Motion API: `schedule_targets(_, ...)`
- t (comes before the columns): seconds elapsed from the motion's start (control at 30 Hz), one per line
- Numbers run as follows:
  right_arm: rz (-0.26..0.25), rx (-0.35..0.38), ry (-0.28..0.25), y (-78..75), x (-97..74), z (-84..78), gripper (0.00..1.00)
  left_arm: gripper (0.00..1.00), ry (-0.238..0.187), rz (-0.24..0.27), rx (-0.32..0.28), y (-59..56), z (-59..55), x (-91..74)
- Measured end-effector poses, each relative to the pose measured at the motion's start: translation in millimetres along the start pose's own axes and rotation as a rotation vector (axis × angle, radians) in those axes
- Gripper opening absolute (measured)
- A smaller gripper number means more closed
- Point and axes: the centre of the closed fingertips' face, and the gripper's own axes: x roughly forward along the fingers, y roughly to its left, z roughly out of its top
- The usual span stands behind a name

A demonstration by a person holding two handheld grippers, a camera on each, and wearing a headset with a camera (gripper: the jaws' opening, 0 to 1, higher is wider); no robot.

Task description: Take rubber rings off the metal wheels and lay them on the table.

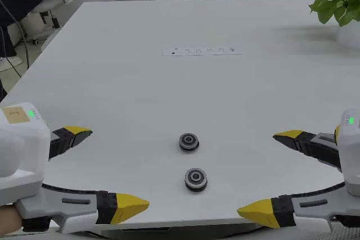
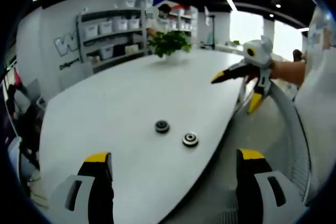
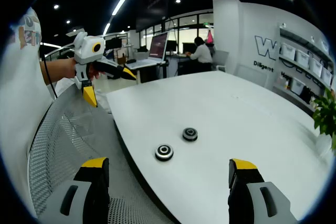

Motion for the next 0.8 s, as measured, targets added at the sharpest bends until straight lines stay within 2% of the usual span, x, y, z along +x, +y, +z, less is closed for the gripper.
schedule_targets(0.23,0.001,0.002,-0.002,1.7,-0.8,0.2,0.94,1.00,-0.005,0.011,-0.008,2.0,-1.3,-4.2)
schedule_targets(0.53,0.017,0.000,0.016,5.7,0.6,-6.0,0.94,0.99,0.013,0.016,-0.021,-0.1,-12.3,-9.2)
schedule_targets(0.8,0.033,-0.008,0.013,7.0,2.4,-3.2,0.94,1.00,0.007,0.021,-0.032,-0.4,-10.2,-11.0)
